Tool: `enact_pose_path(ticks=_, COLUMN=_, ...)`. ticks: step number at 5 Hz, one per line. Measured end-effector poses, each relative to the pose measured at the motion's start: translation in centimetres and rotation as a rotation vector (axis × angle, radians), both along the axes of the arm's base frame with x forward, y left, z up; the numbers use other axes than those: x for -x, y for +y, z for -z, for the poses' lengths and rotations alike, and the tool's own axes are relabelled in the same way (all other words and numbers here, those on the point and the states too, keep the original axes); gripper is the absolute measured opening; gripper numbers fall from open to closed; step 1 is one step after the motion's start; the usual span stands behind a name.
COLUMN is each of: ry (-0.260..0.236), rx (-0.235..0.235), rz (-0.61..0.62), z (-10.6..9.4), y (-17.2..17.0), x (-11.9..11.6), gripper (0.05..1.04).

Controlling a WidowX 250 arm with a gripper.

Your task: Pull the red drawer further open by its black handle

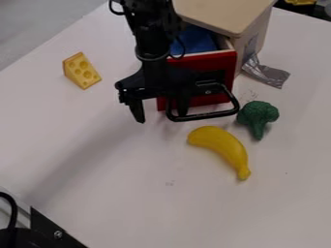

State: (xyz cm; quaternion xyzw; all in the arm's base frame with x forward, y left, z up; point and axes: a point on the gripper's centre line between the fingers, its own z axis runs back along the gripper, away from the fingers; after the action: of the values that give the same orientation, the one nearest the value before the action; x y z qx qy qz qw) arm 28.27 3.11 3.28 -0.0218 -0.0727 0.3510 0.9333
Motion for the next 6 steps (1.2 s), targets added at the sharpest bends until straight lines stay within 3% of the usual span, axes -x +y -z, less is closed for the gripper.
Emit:
enact_pose_path(ticks=2, ry=0.026, rx=0.001, rz=-0.011, z=0.61, y=0.10, x=-0.04, gripper=0.971)
enact_pose_path(ticks=4, ry=0.018, rx=0.007, rz=-0.023, z=0.39, y=0.15, x=-0.44, gripper=0.397)
enact_pose_path(ticks=5, ry=0.027, rx=0.006, rz=-0.028, z=0.41, y=0.45, x=-0.26, gripper=0.200)
enact_pose_path(ticks=6, ry=0.039, rx=-0.004, rz=-0.005, z=0.34, y=0.66, x=-0.14, gripper=0.148)
